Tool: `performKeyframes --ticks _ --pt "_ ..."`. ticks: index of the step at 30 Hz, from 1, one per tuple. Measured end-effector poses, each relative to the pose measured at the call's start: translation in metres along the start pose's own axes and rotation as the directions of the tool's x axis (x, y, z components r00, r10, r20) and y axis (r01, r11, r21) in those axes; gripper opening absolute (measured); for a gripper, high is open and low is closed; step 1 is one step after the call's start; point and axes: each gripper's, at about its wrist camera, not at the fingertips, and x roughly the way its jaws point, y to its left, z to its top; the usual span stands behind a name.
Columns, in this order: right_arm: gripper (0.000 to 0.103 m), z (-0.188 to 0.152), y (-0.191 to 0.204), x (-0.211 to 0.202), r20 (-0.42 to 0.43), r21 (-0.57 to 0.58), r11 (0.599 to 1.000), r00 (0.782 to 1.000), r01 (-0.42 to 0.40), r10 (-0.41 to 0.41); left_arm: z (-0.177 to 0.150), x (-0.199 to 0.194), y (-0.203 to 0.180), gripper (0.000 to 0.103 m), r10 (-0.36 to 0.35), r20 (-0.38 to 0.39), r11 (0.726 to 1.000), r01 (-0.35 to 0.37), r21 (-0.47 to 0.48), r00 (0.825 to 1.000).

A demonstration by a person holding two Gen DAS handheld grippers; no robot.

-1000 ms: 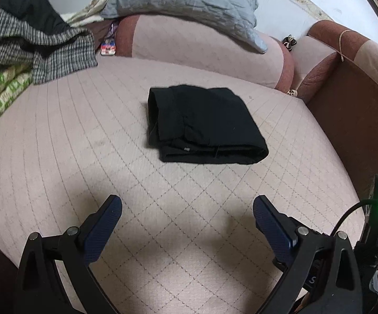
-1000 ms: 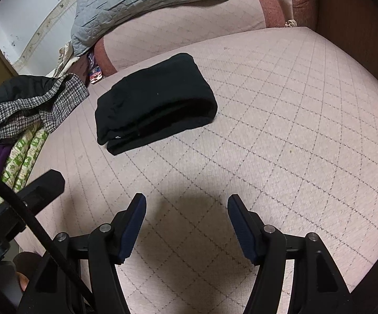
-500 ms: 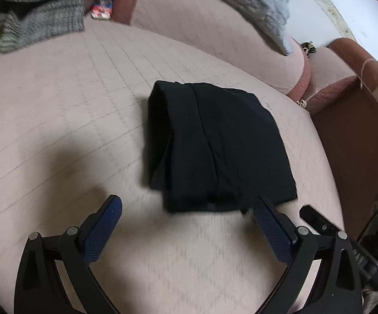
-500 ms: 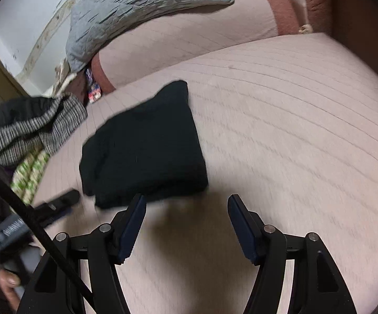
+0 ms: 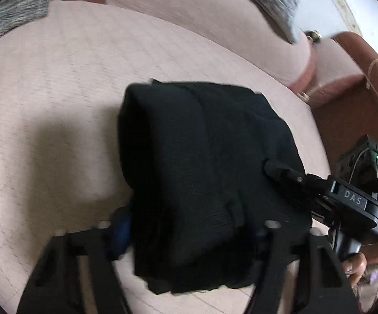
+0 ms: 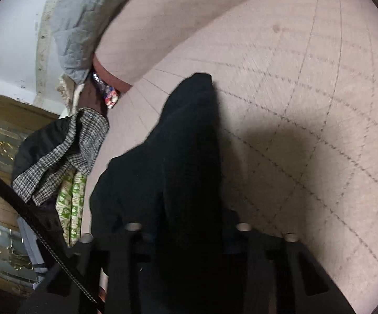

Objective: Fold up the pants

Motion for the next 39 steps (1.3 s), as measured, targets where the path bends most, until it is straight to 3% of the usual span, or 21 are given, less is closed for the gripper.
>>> performKeyframes --ticks 7,11,14,17,20,23,25,28,33,37,39 --pt "0.026 -0.011 -0.003 -0.053 0.077 -0.002 1.000 0.997 0.018 -0.017 -0.010 0.006 -0.031 0.064 -0.063 -0.036 0.998 0.063 0.015 0.997" --pt "0.027 -0.020 -0.028 -0.073 0.101 0.024 0.997 0.992 0.072 -0.074 -0.020 0.020 -0.051 0.073 -0.009 -0.059 0.997 0.014 0.082 0.998" --pt "0.051 -0.025 -0.048 -0.077 0.113 0.064 0.985 0.980 0.157 -0.164 -0.022 0.021 -0.050 0.074 -0.015 -0.065 0.997 0.020 0.075 0.998" --pt "0.054 -0.029 -0.044 -0.104 0.205 0.055 0.977 0.956 0.205 -0.212 -0.023 0.003 -0.041 0.074 -0.053 -0.073 0.998 0.055 0.037 0.996" --pt "0.054 -0.032 -0.033 -0.137 0.296 0.017 0.982 0.937 0.188 -0.185 -0.019 -0.032 -0.028 0.074 -0.081 -0.004 0.997 0.081 0.009 0.997" --pt "0.054 -0.034 -0.016 -0.153 0.328 -0.033 0.993 0.940 0.111 -0.094 -0.009 -0.047 -0.032 0.074 -0.100 0.052 0.995 0.100 -0.002 0.994" --pt "0.054 -0.031 -0.007 -0.146 0.301 -0.058 0.996 0.953 0.062 -0.042 0.003 -0.041 -0.042 0.074 -0.110 0.047 0.994 0.110 0.000 0.993" --pt "0.054 -0.028 -0.008 -0.133 0.279 -0.054 0.997 0.960 0.052 -0.035 0.013 -0.017 -0.054 0.074 -0.101 0.031 0.995 0.101 0.001 0.994" --pt "0.054 0.015 -0.035 -0.093 0.184 0.068 0.995 0.982 -0.066 0.053 0.022 0.021 -0.044 0.074 -0.066 -0.039 0.996 0.064 -0.065 0.997" --pt "0.052 0.043 -0.055 -0.067 0.163 0.126 0.991 0.987 -0.038 0.017 0.021 0.027 -0.041 0.074 -0.072 -0.036 0.996 0.070 -0.055 0.997" --pt "0.052 0.056 -0.067 -0.059 0.172 0.155 0.988 0.984 0.024 -0.051 0.020 0.029 -0.040 0.074 -0.065 -0.035 0.997 0.063 -0.037 0.997"
